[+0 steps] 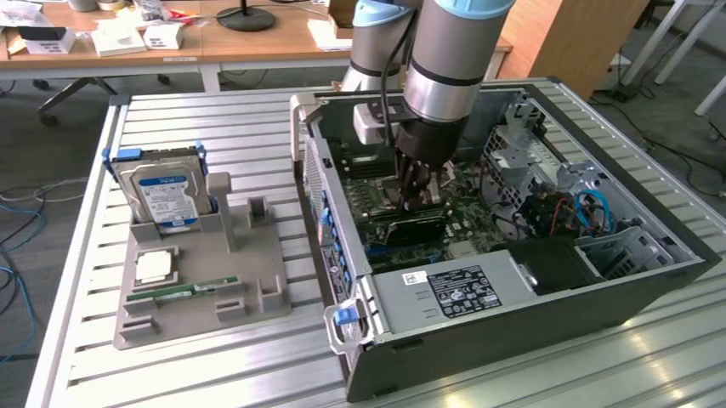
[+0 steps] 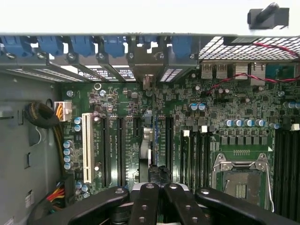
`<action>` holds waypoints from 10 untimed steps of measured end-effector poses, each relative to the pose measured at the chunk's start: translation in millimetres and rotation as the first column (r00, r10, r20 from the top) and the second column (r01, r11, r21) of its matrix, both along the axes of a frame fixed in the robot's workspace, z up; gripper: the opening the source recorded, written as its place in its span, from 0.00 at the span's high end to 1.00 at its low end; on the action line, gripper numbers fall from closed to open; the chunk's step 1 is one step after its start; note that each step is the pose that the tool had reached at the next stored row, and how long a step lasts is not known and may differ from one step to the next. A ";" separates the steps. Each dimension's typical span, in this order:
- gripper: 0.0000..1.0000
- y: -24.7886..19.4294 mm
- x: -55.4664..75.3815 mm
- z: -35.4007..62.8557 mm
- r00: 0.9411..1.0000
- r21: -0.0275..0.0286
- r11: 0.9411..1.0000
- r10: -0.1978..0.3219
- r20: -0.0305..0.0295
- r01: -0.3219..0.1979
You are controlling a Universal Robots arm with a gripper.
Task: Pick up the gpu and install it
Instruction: 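Press down on the gpu until it lock into place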
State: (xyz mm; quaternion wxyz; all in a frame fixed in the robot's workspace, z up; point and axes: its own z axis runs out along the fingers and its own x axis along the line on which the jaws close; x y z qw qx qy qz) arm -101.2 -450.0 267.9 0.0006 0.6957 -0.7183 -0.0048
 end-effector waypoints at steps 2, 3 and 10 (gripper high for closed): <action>0.89 0.0 0.0 -1.8 1.000 0.000 1.000 0.000 0.000 0.000; 0.89 0.0 0.0 -1.8 1.000 0.000 1.000 0.000 0.000 0.000; 0.89 0.0 -0.6 -3.5 1.000 0.000 1.000 0.000 0.000 0.000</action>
